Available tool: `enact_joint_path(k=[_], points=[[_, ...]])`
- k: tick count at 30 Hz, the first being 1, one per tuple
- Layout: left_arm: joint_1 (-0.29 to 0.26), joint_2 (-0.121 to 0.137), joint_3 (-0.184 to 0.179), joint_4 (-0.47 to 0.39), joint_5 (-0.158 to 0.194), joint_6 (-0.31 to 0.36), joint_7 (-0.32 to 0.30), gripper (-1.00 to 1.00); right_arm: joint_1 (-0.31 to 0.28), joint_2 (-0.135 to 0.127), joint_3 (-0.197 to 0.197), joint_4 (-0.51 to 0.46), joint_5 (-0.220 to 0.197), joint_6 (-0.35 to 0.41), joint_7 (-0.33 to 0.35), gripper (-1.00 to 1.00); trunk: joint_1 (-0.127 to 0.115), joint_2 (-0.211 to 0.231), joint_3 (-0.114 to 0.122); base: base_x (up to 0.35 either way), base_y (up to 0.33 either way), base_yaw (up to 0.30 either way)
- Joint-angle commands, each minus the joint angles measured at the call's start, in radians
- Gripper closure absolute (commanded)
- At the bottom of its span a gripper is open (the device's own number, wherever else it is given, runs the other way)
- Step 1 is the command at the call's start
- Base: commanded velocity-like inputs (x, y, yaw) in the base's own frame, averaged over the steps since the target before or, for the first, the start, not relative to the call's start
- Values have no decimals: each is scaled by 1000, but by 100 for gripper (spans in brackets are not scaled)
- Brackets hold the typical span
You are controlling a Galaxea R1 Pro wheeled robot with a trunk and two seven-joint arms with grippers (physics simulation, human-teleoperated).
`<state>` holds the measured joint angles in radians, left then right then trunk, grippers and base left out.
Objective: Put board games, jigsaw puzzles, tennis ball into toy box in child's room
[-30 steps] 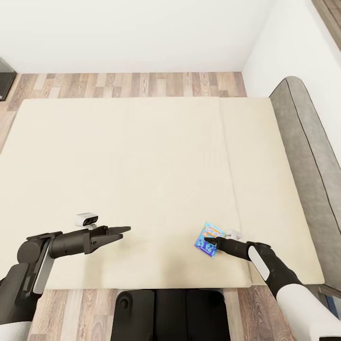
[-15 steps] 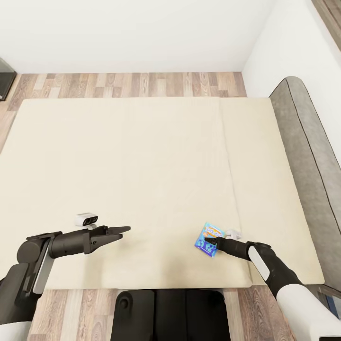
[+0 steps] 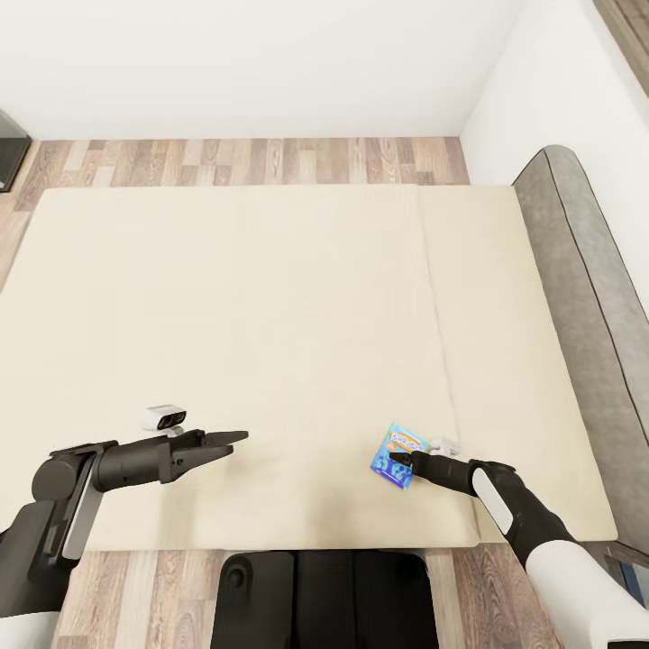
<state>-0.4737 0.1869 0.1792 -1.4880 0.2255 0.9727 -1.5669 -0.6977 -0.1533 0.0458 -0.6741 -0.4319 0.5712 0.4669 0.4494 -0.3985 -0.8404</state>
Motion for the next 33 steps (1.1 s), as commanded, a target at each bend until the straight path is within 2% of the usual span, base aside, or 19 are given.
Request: enact_joint_path(k=[1,16,33], points=[[0,0,0,0,-1,11,-4,-100,0,-1,3,-1,-5,4,-3,-100,1,-2,-1,0,0,0],[0,-1,-3,0,-1,11,-4,-100,-8,3,2,-3,-5,6,-54,-100,1,-2,-1,0,0,0],[0,0,-2,0,-2,11,-4,-100,-19,4,2,-11,-4,6,-63,-100,1,-2,-1,0,0,0]])
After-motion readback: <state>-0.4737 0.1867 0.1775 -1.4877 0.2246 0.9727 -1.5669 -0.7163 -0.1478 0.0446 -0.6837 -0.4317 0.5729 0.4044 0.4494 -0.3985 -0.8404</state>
